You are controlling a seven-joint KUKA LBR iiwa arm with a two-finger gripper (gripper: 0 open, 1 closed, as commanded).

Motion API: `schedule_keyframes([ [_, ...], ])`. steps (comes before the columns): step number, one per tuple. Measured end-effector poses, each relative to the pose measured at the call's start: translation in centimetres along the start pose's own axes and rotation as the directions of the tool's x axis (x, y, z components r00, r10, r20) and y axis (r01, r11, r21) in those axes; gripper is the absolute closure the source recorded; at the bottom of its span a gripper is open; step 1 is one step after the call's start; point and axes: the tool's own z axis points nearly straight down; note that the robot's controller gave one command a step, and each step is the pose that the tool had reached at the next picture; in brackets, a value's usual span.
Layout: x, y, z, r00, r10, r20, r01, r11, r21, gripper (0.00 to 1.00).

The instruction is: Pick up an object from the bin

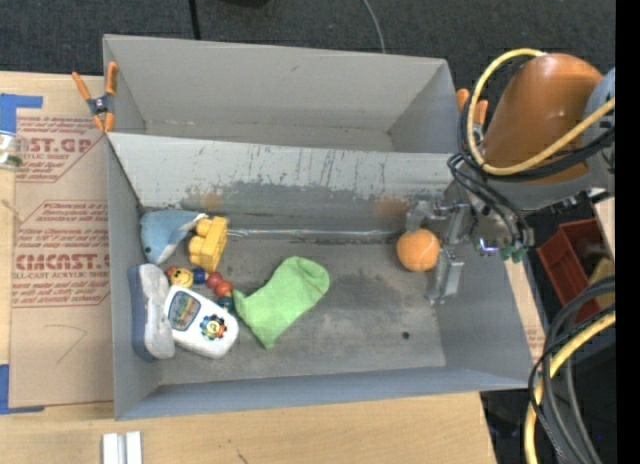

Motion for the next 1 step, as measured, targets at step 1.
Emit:
schedule_keyframes([
  [1,-0.43,-0.66,-2.67,1.000,0.002,0.021,-0.002,1.000,0.005,0.00],
])
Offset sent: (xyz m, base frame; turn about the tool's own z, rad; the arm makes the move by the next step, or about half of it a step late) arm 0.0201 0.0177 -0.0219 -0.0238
